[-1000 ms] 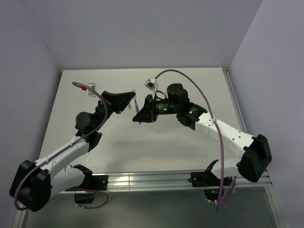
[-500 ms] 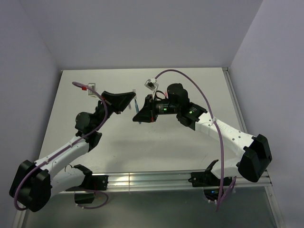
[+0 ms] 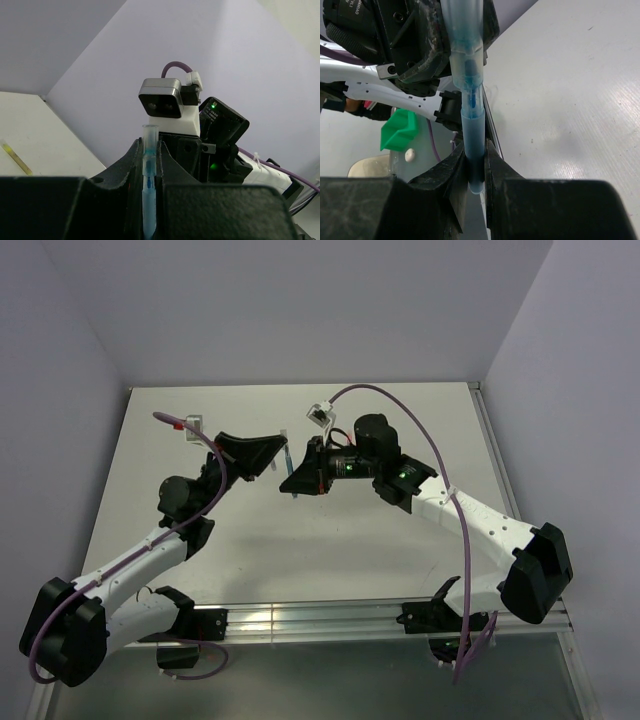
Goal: Insert the pens into the pen caps
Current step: Insert the pen cap onto the pen, then press the pen cap onto the pen.
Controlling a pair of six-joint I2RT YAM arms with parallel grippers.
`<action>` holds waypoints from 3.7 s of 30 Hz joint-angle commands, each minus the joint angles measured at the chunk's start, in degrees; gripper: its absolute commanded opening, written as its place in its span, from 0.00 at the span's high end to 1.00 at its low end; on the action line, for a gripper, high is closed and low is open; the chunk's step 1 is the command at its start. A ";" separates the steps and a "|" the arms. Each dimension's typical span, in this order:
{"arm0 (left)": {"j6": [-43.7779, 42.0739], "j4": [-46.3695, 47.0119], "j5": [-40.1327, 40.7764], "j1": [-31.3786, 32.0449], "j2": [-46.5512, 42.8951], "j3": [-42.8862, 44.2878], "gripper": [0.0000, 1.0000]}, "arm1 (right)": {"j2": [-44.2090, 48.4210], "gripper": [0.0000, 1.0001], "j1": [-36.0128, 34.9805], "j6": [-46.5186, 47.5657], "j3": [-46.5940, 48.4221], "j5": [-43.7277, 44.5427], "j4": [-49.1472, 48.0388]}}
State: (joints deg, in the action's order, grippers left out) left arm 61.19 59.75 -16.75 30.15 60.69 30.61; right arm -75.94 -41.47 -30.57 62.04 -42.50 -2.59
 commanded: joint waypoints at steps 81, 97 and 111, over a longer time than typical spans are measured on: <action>-27.00 -42.25 9.66 10.99 -0.93 28.88 0.44 | 10.37 1.00 -1.33 7.19 2.65 8.40 3.73; -23.49 -40.15 -1.70 8.61 0.84 27.93 0.48 | 9.94 1.00 -1.42 7.36 2.91 9.28 4.26; -22.78 -39.45 -6.53 7.64 1.89 24.87 1.00 | 10.46 1.00 -1.33 7.36 3.52 11.82 5.31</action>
State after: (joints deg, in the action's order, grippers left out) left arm 38.76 18.28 -19.75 37.71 62.46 57.17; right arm -66.54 -42.46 -23.88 61.93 -32.32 4.54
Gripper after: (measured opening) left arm 0.083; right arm 0.209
